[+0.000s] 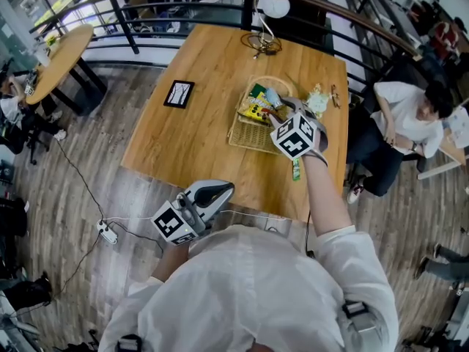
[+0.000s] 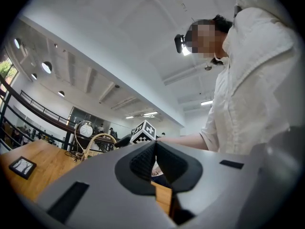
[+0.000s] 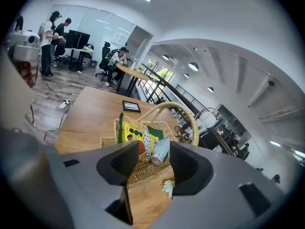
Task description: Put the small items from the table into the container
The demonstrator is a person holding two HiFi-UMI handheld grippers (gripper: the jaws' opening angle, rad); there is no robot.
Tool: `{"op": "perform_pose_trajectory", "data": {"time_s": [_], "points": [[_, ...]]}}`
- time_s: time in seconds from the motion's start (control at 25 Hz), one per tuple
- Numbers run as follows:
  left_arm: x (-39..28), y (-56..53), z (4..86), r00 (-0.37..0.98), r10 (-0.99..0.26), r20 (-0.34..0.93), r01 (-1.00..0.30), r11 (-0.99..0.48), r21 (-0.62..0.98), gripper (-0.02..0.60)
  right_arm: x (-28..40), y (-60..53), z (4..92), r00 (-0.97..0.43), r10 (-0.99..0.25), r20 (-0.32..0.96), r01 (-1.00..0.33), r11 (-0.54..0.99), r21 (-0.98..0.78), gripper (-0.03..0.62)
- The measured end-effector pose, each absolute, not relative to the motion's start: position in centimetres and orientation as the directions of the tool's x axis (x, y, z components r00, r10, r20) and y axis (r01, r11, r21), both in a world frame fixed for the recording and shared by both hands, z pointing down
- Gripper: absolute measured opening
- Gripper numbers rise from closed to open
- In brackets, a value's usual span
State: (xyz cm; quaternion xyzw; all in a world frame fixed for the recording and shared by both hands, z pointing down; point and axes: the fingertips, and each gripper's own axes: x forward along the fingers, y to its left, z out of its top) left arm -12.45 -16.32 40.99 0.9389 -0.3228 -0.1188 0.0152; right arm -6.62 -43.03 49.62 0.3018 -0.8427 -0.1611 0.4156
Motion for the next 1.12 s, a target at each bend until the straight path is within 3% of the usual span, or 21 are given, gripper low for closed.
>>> {"op": "perform_pose_trajectory", "data": {"time_s": [0.48,0.68,1.12], "points": [[-11.7,-16.1,40.4,0.787,-0.569,-0.237,-0.561,-0.821,0.11,0.009,-2.2,-42.4,51.0,-0.443,-0.658,0.609,-0.473,0.749,0.464,0.197],[-11.5,-16.1,40.6,0.794,-0.563,-0.229,-0.554,-0.825,0.107,0.009,1.4,-42.4,53.7,-0.427,-0.647,0.631,-0.6,0.725,0.338,0.198],[-11.4,-16.3,40.8,0.795,-0.57,-0.208,-0.56,-0.821,0.109,0.009,8.2,-38.8,69.6,-0.262,-0.449,0.854,-0.765,0.637,0.1,0.196]]}}
